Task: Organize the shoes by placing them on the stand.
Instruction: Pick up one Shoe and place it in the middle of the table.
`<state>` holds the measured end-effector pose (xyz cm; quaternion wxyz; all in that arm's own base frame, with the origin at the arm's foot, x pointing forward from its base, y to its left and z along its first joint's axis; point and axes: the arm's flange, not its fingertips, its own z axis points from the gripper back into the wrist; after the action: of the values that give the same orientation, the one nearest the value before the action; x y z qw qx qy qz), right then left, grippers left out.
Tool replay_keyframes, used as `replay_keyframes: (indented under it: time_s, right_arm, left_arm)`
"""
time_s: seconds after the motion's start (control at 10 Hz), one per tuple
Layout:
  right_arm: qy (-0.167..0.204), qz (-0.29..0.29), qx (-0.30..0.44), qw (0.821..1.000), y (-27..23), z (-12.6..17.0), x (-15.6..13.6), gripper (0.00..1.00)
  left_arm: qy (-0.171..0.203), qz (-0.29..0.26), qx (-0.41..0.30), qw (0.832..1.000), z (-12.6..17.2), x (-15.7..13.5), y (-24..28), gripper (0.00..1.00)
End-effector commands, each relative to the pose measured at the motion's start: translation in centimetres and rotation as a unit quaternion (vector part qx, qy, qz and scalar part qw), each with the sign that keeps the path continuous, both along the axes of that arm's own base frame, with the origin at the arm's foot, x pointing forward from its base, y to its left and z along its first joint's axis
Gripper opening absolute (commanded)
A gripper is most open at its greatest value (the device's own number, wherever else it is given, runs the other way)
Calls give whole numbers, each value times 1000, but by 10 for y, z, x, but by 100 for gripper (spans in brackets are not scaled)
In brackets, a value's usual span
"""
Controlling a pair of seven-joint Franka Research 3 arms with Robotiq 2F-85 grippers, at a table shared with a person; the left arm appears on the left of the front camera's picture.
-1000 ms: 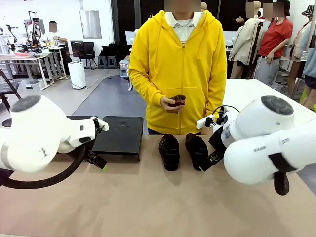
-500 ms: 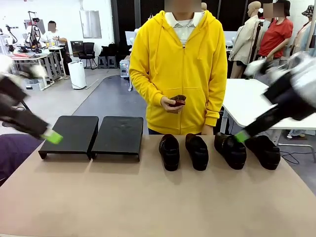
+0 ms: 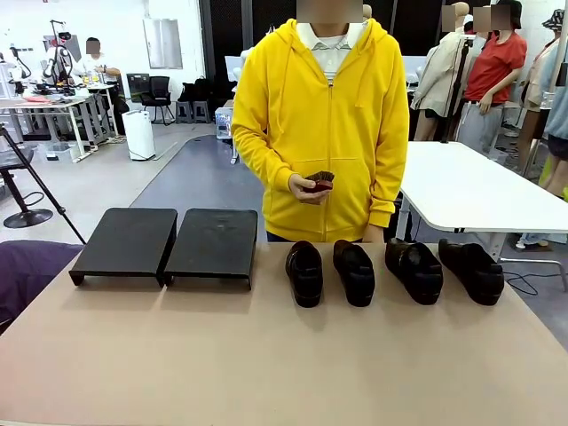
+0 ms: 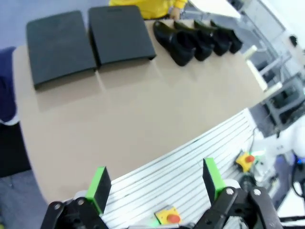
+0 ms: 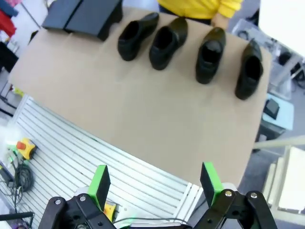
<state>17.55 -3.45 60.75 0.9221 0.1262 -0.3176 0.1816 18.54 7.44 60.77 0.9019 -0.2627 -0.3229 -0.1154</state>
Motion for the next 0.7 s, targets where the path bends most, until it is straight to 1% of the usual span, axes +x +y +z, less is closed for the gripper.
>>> replay_keyframes:
  time_s: [0.0,0.6]
  right_arm:
    - [-6,22,-6,1000,15,3,-3,100]
    - [-6,22,-6,1000,15,3,-3,100]
  left_arm:
    - [-11,-24,22,999,7,-3,-21,100]
    - [-11,-24,22,999,7,-3,-21,100]
